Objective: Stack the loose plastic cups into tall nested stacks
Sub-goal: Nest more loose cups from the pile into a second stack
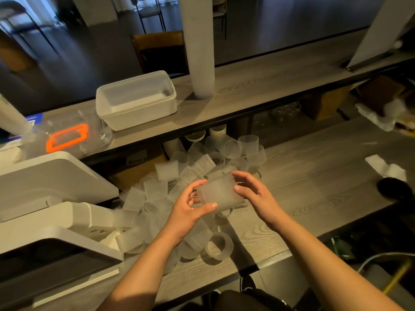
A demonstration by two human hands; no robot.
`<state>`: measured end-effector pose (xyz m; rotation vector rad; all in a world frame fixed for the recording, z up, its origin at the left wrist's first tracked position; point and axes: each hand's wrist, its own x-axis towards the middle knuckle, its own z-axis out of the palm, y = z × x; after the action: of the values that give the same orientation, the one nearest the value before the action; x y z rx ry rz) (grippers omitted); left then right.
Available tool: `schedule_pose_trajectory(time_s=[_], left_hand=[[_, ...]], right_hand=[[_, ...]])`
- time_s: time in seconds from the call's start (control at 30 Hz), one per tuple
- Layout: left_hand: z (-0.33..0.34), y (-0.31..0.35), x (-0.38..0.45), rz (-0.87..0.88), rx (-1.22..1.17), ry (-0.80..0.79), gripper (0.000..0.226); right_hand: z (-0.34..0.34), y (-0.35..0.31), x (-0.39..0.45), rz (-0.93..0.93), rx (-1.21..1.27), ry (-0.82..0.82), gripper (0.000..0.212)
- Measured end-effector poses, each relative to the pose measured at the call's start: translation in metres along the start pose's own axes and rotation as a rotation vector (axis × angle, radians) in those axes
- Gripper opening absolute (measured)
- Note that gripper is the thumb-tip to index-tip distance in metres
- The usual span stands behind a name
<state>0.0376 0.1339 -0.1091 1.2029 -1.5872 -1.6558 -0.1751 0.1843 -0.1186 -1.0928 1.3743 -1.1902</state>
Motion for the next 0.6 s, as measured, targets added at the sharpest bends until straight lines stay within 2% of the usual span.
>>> schedule_pose_trajectory(time_s=[0.3,0.43,0.5,0.6], left_hand=[[0.003,-0.002,0.0,-0.028,-0.057,0.054,0.064],[0.004,0.0,0.005,-0.08,-0.098,0.125,0.07],[0.006,0.001,0.007,-0.088,-0.125,0.149,0.068],[0.009,0.002,0.009,-0.095,-0.144,0.175,0.06]], right_hand=[[0.005,0.011,0.009,0.108,0.028,-0.16,0.064],[-0.011,0.031,0.02,0.211,0.13,0.026,0.057],[-0.025,0.045,0.027,0.246,0.062,0.128,0.047],[-0.047,0.074,0.038,0.307,-0.106,0.119,0.048]])
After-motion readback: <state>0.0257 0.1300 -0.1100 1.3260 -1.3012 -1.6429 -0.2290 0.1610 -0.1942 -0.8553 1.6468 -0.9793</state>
